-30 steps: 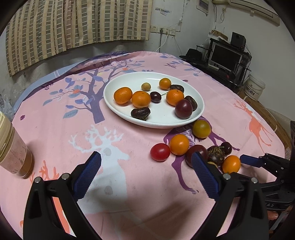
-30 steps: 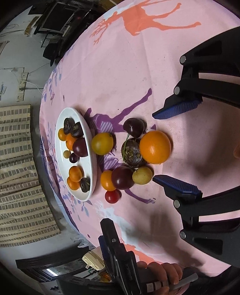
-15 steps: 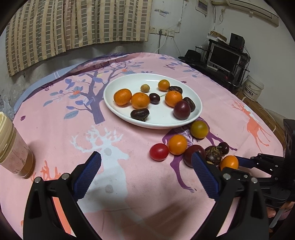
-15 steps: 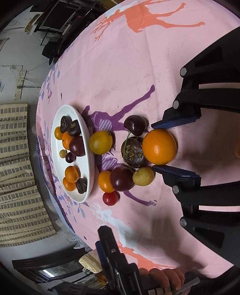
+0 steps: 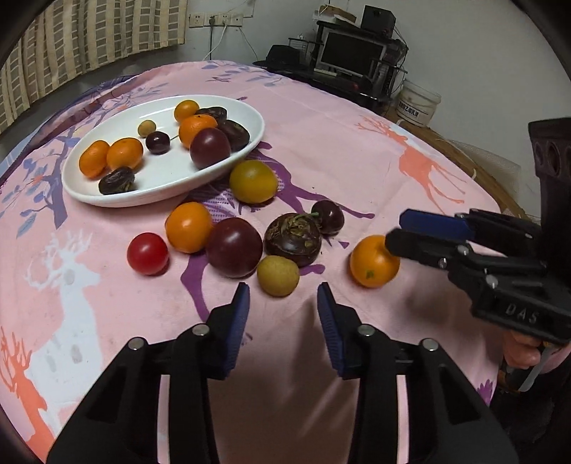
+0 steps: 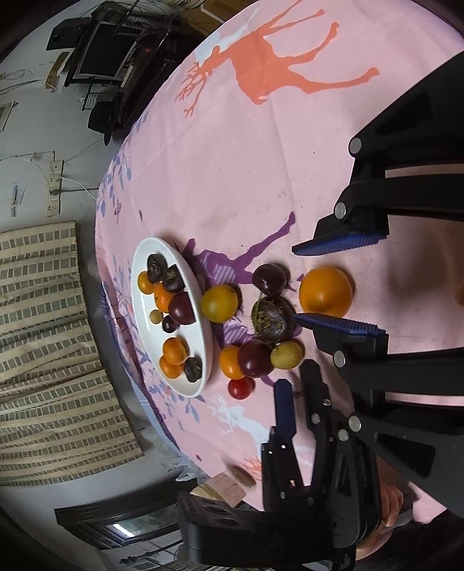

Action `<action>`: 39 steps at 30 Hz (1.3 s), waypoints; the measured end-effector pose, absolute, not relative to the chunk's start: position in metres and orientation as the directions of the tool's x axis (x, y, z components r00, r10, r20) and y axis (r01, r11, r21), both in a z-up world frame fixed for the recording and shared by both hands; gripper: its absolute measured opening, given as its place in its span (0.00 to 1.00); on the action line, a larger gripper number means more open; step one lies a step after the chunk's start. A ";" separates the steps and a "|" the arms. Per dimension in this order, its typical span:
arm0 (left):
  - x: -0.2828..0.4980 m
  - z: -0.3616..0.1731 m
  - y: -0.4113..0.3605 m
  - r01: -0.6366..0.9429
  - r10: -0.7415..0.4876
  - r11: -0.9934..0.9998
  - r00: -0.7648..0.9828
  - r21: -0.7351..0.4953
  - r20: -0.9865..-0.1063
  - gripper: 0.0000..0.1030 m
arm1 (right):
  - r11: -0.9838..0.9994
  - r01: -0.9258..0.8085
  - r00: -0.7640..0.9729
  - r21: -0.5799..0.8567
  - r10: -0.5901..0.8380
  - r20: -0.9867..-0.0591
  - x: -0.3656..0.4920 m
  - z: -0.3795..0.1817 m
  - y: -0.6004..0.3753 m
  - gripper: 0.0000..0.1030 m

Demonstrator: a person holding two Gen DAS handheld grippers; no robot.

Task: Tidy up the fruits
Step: 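Grasp a yellow-green fruit with the left tool while the right tool grasps a tangerine, then lower both fruits onto the white plate and open both tools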

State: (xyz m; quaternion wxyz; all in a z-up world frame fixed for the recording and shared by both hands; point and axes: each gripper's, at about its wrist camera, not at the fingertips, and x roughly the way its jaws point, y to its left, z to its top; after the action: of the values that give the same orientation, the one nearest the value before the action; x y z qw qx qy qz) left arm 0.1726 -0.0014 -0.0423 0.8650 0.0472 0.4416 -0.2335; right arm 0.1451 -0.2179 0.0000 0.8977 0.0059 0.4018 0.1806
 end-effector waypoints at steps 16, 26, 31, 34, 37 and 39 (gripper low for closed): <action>0.192 -0.053 -0.023 0.448 -0.305 0.892 0.513 -0.052 -0.803 0.27 | 0.888 -0.407 0.490 0.215 0.411 -0.769 0.152 -0.025 -0.207 0.41; 0.188 -0.014 0.011 0.432 -0.397 0.887 0.535 -0.162 -0.746 0.25 | 0.879 -0.440 0.550 0.186 0.427 -0.717 0.152 0.006 -0.207 0.38; 0.223 0.027 0.039 0.334 -0.330 0.934 0.664 -0.129 -0.671 0.25 | 0.873 -0.458 0.617 0.169 0.449 -0.646 0.184 0.037 -0.197 0.38; 0.255 0.039 0.051 0.274 -0.299 0.951 0.709 -0.141 -0.639 0.25 | 0.872 -0.458 0.637 0.173 0.458 -0.621 0.229 0.047 -0.181 0.38; 0.292 0.039 0.059 0.212 -0.247 0.968 0.734 -0.132 -0.633 0.25 | 0.885 -0.443 0.657 0.142 0.428 -0.621 0.273 0.048 -0.160 0.38; 0.311 0.034 0.063 0.188 -0.227 0.974 0.731 -0.131 -0.644 0.25 | 0.894 -0.430 0.660 0.123 0.405 -0.633 0.298 0.045 -0.149 0.38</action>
State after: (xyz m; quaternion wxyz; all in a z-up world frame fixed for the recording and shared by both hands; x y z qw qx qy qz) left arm 0.3107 0.0631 0.0337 0.9298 -0.0284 0.3497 -0.1115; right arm 0.2977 -0.1487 0.0451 0.9107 -0.0187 0.3430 0.2292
